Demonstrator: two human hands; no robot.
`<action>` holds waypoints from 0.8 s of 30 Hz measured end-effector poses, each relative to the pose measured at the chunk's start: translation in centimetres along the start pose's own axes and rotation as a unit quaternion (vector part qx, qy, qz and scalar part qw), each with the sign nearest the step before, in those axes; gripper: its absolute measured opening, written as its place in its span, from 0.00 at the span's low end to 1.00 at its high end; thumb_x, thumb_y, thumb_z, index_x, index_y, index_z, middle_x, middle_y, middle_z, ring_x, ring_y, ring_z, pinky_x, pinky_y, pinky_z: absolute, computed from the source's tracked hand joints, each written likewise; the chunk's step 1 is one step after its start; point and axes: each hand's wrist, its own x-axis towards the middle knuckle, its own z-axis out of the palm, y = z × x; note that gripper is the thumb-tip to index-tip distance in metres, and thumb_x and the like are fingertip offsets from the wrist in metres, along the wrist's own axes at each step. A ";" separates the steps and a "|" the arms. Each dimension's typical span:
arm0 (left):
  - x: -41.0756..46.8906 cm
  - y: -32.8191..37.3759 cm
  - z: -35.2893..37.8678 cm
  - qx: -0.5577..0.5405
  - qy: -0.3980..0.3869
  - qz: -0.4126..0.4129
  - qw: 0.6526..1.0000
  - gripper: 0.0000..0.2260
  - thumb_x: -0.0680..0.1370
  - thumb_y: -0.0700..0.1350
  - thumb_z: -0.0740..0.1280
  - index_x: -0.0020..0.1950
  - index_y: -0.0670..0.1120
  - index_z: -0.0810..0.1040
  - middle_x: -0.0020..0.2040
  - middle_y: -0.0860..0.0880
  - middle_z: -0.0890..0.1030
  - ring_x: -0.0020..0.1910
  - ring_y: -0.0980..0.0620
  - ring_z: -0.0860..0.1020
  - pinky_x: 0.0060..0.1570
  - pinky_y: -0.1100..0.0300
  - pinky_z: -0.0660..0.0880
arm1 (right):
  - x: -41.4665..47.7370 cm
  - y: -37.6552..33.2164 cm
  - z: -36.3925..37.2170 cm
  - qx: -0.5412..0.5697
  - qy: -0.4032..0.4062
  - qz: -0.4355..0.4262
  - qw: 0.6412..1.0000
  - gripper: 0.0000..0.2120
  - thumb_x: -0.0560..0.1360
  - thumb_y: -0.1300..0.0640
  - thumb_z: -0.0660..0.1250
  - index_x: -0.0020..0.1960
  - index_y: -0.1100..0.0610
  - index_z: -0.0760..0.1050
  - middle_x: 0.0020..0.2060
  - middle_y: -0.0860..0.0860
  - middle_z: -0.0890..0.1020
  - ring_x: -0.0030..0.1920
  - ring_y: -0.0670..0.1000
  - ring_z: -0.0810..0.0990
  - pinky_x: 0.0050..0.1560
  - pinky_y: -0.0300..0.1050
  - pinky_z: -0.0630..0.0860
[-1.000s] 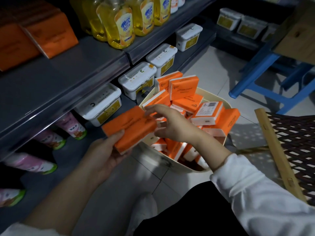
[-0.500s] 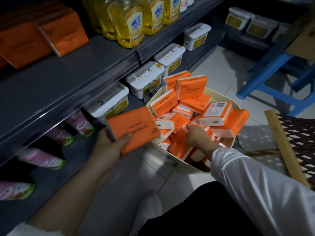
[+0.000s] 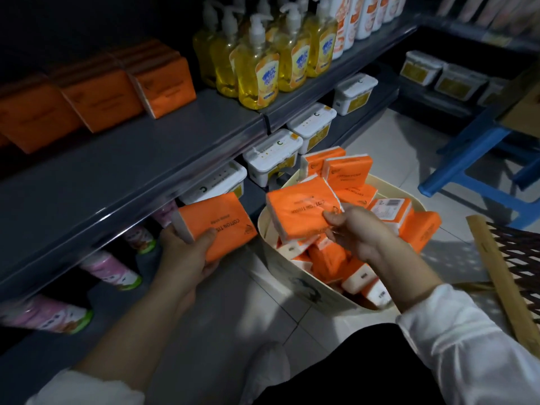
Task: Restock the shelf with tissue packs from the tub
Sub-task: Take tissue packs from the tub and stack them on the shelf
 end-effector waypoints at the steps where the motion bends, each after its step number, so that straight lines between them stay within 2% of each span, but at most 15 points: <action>1: -0.2 0.3 -0.4 -0.011 0.003 0.000 1.000 0.23 0.77 0.42 0.66 0.69 0.49 0.62 0.62 0.51 0.71 0.50 0.52 0.76 0.37 0.56 0.76 | -0.3 0.1 0.8 0.033 -0.030 0.007 0.999 0.11 0.74 0.67 0.63 0.53 0.54 0.75 0.43 0.50 0.81 0.43 0.48 0.79 0.35 0.35 0.77; 4: -0.9 1.4 -1.7 -0.053 0.008 0.010 0.999 0.20 0.78 0.42 0.65 0.67 0.49 0.64 0.64 0.51 0.72 0.56 0.49 0.76 0.33 0.56 0.77 | -1.1 0.6 3.5 0.052 -0.094 -0.002 0.994 0.14 0.76 0.66 0.61 0.58 0.54 0.74 0.46 0.49 0.81 0.45 0.46 0.79 0.39 0.34 0.77; 8: -1.8 2.9 -4.0 -0.077 0.011 0.035 0.996 0.17 0.78 0.40 0.64 0.65 0.48 0.65 0.65 0.49 0.72 0.58 0.47 0.75 0.37 0.53 0.78 | -2.6 1.4 8.3 0.065 -0.171 -0.005 0.983 0.12 0.74 0.67 0.61 0.51 0.53 0.74 0.37 0.46 0.83 0.35 0.43 0.81 0.38 0.35 0.78; 12: -2.3 3.7 -7.4 -0.068 0.032 0.080 0.994 0.18 0.78 0.41 0.64 0.65 0.50 0.63 0.63 0.51 0.72 0.57 0.50 0.75 0.40 0.54 0.78 | -3.7 2.5 13.8 0.073 -0.232 0.008 0.970 0.16 0.67 0.60 0.67 0.55 0.53 0.75 0.43 0.49 0.82 0.41 0.45 0.80 0.45 0.39 0.79; 14: -2.3 3.9 -9.6 -0.040 0.059 0.114 0.991 0.19 0.77 0.43 0.66 0.65 0.53 0.63 0.63 0.52 0.72 0.56 0.52 0.75 0.47 0.50 0.78 | -4.1 3.3 16.4 0.087 -0.242 0.010 0.966 0.17 0.67 0.60 0.68 0.56 0.55 0.75 0.45 0.51 0.83 0.42 0.47 0.81 0.46 0.40 0.80; 16: -2.3 4.5 -11.7 0.011 0.094 0.150 0.984 0.20 0.77 0.44 0.67 0.63 0.55 0.62 0.61 0.52 0.72 0.57 0.50 0.75 0.56 0.46 0.75 | -4.4 3.9 18.9 0.099 -0.235 0.007 0.967 0.16 0.66 0.63 0.69 0.54 0.58 0.76 0.43 0.52 0.84 0.40 0.47 0.83 0.42 0.39 0.81; 19: -2.6 6.5 -15.5 0.081 0.193 0.239 0.948 0.21 0.77 0.41 0.65 0.66 0.49 0.61 0.61 0.48 0.72 0.57 0.50 0.73 0.57 0.57 0.69 | -5.1 4.3 22.6 0.092 -0.221 -0.020 0.971 0.11 0.66 0.68 0.69 0.48 0.62 0.76 0.36 0.52 0.84 0.35 0.45 0.83 0.35 0.36 0.79; 20: -2.8 7.4 -17.0 0.093 0.229 0.273 0.930 0.22 0.77 0.40 0.65 0.68 0.46 0.61 0.61 0.48 0.72 0.58 0.50 0.72 0.57 0.59 0.68 | -5.5 4.3 24.0 0.082 -0.221 -0.038 0.971 0.13 0.64 0.69 0.70 0.48 0.63 0.76 0.35 0.53 0.84 0.33 0.46 0.82 0.33 0.36 0.78; 22: -3.7 9.2 -19.8 0.094 0.289 0.316 0.899 0.23 0.78 0.42 0.64 0.70 0.47 0.60 0.62 0.49 0.71 0.59 0.52 0.71 0.57 0.64 0.67 | -6.2 4.3 26.6 0.049 -0.226 -0.077 0.970 0.22 0.60 0.70 0.71 0.54 0.65 0.76 0.39 0.56 0.84 0.35 0.48 0.82 0.37 0.37 0.79; 24: -4.6 10.4 -22.5 0.104 0.350 0.339 0.867 0.23 0.78 0.44 0.64 0.71 0.49 0.60 0.62 0.52 0.71 0.57 0.59 0.69 0.54 0.77 0.60 | -7.0 4.2 29.4 -0.016 -0.220 -0.115 0.968 0.24 0.60 0.71 0.72 0.56 0.64 0.77 0.42 0.57 0.84 0.36 0.49 0.82 0.38 0.39 0.79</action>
